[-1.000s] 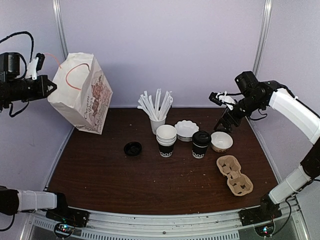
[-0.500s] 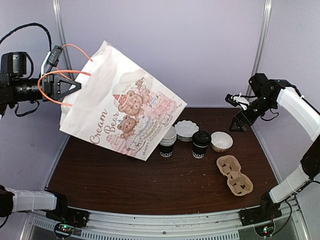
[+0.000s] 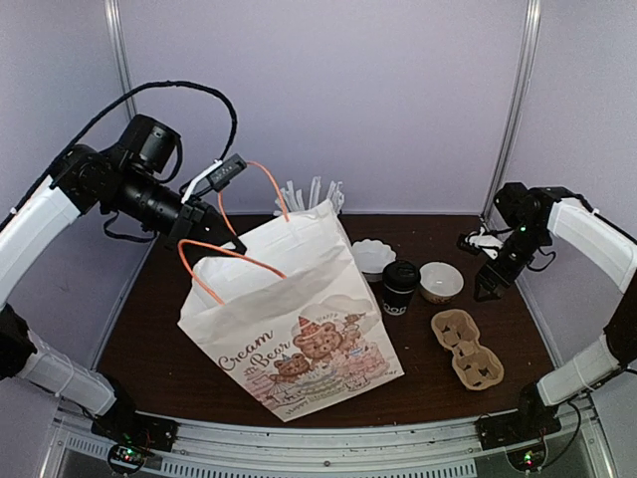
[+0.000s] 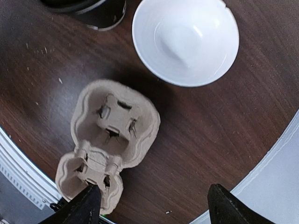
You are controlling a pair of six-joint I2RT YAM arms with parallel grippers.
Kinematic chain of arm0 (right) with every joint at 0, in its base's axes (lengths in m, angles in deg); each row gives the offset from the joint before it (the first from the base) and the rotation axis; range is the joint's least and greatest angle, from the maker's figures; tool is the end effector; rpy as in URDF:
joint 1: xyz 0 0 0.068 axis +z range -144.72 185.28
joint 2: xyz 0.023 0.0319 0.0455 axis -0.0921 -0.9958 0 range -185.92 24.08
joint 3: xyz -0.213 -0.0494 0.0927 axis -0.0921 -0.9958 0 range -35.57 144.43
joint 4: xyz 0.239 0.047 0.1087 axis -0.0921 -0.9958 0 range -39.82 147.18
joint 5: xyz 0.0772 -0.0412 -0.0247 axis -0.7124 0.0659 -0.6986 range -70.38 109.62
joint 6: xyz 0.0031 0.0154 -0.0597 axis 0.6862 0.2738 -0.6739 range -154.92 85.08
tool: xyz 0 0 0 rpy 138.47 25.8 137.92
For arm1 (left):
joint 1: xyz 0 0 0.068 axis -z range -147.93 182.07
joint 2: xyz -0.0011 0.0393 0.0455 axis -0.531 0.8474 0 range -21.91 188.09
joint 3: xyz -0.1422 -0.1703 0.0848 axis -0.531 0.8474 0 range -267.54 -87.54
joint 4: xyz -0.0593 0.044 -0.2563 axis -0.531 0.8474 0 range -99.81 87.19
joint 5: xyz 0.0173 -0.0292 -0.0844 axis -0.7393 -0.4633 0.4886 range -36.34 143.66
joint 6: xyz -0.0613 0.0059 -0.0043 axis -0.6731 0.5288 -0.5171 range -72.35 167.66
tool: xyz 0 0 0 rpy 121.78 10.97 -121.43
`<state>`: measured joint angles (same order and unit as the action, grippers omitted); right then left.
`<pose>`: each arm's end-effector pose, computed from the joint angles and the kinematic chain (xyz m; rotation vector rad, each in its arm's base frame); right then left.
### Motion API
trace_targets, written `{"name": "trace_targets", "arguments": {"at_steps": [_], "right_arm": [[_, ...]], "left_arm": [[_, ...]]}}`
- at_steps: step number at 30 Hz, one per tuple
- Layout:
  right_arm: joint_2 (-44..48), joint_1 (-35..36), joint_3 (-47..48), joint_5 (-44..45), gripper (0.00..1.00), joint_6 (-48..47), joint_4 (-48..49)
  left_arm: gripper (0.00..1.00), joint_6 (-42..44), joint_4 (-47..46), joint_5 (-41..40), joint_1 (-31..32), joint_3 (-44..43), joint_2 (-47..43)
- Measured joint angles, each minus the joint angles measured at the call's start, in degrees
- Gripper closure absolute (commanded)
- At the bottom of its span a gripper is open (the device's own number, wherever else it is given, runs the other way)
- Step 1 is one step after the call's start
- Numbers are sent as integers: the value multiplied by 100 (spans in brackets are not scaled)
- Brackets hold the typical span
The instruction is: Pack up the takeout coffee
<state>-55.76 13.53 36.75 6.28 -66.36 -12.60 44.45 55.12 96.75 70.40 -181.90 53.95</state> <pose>0.2581 0.0482 0.2475 -1.0080 2.6838 0.2642 0.1823 -0.1847 0.3921 1.0906 2.1844 -1.2323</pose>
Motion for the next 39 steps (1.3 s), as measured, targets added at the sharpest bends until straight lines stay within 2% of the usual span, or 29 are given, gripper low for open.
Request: {"name": "trace_targets", "arguments": {"at_steps": [5,10,18,22,23,32,39], "right_arm": [[133,0,-601,177,20,-306,-96],[343,0,-1145,131,14,-935,-415],[398,2,-1963,219,14,-1598,-566],[282,0,-2133,293,15,-1639,-409],[249,0,-2151,317,15,-1635,-348],[-72,-35,-2208,1154,16,-1447,387],[-431,-219,-1836,1834,16,-1165,785]], "left_arm": [[100,455,205,-472,260,0,525],[100,715,306,-837,341,0,970],[100,914,308,-1189,343,13,1377],[67,988,280,-1305,343,4,1458],[62,1003,282,-1357,343,-2,1458],[37,999,114,-1615,361,-57,1410],[33,955,-527,-1891,363,391,750]]}}
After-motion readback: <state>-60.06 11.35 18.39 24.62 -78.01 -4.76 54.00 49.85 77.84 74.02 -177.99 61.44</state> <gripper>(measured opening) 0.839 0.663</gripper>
